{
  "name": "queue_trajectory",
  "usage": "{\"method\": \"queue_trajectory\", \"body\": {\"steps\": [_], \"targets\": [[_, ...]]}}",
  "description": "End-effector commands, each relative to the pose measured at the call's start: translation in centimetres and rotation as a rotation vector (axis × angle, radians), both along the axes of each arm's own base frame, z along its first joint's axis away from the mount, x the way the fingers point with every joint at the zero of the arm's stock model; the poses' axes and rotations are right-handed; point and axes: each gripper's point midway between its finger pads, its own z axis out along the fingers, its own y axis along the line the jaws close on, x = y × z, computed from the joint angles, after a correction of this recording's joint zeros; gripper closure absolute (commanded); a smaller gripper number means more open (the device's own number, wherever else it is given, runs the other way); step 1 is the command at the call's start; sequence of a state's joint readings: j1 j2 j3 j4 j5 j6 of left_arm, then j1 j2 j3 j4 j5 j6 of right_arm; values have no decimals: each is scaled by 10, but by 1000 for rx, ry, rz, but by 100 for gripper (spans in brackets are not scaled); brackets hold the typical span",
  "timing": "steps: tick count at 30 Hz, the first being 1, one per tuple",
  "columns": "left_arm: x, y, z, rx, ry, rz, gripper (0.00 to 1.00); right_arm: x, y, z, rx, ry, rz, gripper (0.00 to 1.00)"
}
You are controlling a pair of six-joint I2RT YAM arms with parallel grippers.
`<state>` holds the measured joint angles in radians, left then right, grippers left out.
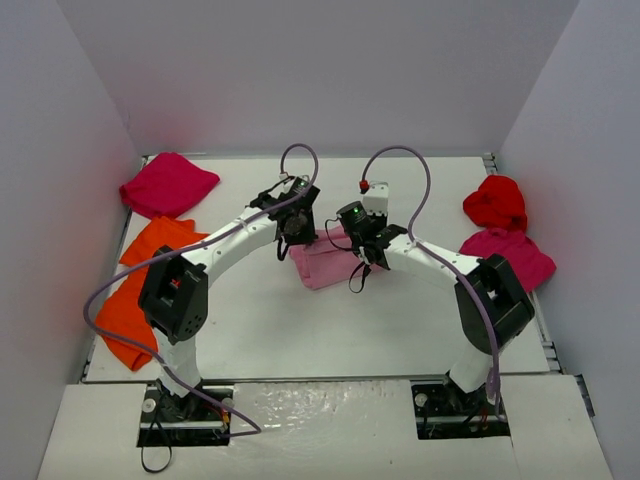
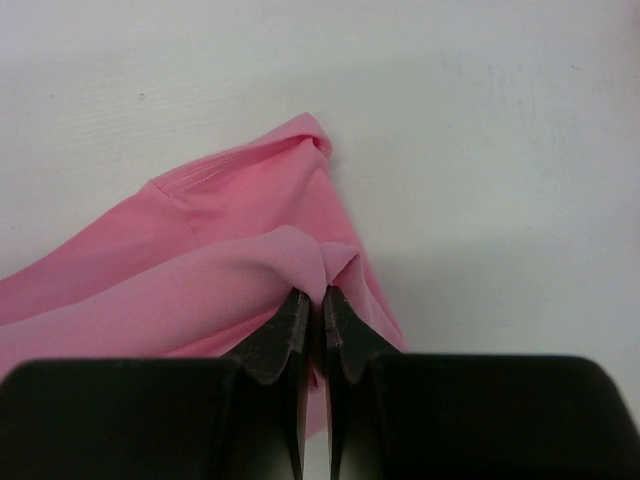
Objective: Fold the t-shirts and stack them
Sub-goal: Fold the tshirt
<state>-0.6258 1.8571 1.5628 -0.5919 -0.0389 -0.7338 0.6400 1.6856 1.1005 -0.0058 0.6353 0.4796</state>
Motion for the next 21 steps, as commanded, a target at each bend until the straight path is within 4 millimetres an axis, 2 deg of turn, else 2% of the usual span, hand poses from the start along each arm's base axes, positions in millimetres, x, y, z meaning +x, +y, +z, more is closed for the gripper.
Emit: {"method": "queue_trajectory", "body": {"steps": [1, 7, 11, 12, 14, 17, 19, 20, 21], "targets": [[14, 21, 16, 44, -37, 31, 100, 26, -21, 20, -37, -70, -74, 96], [16, 17, 7, 25, -31, 28, 100, 36, -19, 14, -38, -81, -105, 79], [13, 11, -2, -20, -26, 35, 100, 46, -18, 12, -53, -82, -107, 54], [13, 10, -5, -25, -25, 35, 95, 49, -17, 13, -48, -85, -105, 51], [14, 9, -5, -38, -35, 37, 77, 52, -16, 19, -27, -97, -101, 49], [14, 11, -2, -39, -58, 45, 46, 52, -8, 34, 27, -116, -69, 47], [16, 14, 8, -39, -90, 54, 18, 49, -1, 37, 64, -109, -29, 48], [17, 17, 13, -35, -108, 56, 13, 47, 4, 41, 89, -108, -3, 48], [18, 18, 16, -33, -121, 56, 10, 43, 5, 43, 103, -105, 4, 54]]}}
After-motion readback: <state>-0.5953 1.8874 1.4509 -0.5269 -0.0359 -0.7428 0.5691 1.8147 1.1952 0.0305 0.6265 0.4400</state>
